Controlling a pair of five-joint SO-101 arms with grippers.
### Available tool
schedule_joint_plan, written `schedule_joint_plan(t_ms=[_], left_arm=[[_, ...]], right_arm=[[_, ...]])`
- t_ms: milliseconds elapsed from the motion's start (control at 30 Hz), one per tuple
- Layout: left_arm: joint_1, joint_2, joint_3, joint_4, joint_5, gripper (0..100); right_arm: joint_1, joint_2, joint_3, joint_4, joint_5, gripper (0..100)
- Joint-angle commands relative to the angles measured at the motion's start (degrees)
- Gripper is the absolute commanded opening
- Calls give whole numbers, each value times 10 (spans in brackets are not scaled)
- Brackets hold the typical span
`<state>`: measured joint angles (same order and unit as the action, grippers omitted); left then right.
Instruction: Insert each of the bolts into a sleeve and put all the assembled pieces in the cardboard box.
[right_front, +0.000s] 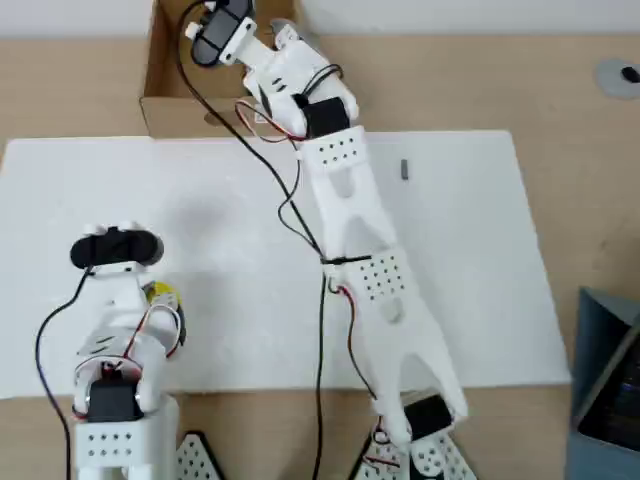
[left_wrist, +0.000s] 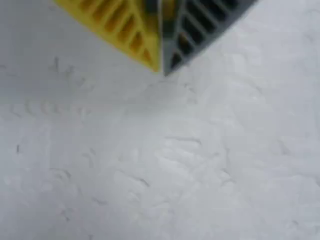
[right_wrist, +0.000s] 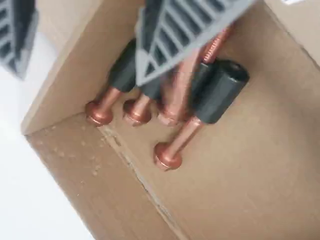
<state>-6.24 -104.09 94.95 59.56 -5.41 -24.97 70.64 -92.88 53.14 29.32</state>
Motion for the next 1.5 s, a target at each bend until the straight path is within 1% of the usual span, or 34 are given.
schedule_joint_plan(t_ms=[0,233,400,467,567,600,733,933,1067,1300,1467], left_arm=[[2,-4,-4,0,-2,2],[1,-4,-4,0,-2,2],[-3,-4,-4,0,1,2],[-3,-4,-4,0,-1,2],[-3,-4,-4,0,-1,2],[-3,-4,-4,0,-1,2],[-3,-4,-4,0,-2,2],[-3,-4,-3,0,-2,3],[-3,-4,-3,0,-2,3],[-3,-4,-3,-1,-2,3],[-3,-4,-3,-1,-2,3]], right_arm=[[-4,-7,-26,-12,3,167],[-1,-13,-28,-11,3,167],[0,-65,-27,54,-1,158],[0,-86,-27,70,-1,108],[3,-117,-27,95,0,4],[6,-126,-27,108,-1,16],[9,-155,-27,149,-2,9],[14,-194,-27,168,-5,9],[14,-252,-27,230,-51,9],[13,-349,-26,349,-103,9],[12,-359,-26,360,-118,9]])
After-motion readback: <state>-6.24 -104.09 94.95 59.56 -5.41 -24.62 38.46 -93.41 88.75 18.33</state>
